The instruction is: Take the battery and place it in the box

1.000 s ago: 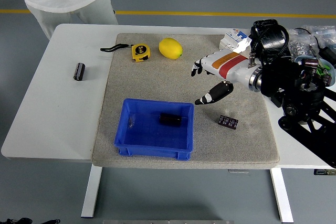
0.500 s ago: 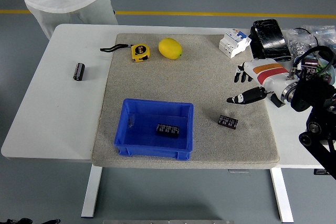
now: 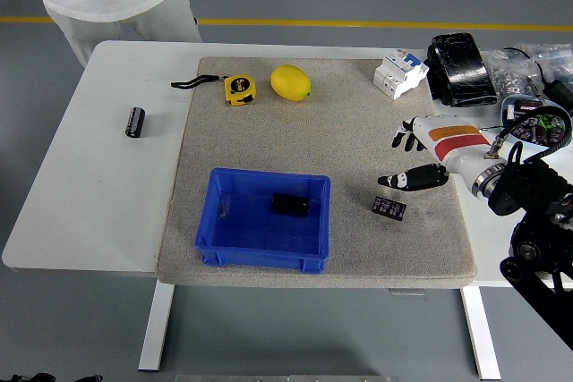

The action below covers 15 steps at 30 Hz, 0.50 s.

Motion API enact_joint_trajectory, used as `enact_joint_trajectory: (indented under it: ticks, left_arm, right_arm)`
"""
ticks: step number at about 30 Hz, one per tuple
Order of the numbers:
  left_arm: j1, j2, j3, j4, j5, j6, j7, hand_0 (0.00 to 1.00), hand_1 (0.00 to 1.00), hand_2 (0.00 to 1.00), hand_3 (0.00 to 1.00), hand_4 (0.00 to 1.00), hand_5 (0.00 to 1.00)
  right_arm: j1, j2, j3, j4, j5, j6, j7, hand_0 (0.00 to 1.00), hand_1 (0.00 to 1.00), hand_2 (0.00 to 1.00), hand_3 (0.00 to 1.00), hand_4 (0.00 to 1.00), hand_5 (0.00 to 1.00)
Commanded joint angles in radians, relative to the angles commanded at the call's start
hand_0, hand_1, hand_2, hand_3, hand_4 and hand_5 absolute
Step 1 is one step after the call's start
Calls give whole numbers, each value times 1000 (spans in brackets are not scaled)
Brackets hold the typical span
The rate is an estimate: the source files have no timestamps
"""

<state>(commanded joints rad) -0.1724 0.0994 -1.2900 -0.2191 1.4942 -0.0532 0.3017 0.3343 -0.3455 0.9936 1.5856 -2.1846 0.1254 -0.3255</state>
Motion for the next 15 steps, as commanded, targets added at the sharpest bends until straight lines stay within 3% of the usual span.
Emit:
enact_joint_trajectory:
  ticks: [15]
  left_arm:
    - [-4,-3,-15,1,18,-4,0,800,817,842,696,766,671]
  right_arm:
    - [-57,7,-22,41,0,-11,-11,332,457,512,574,998,465]
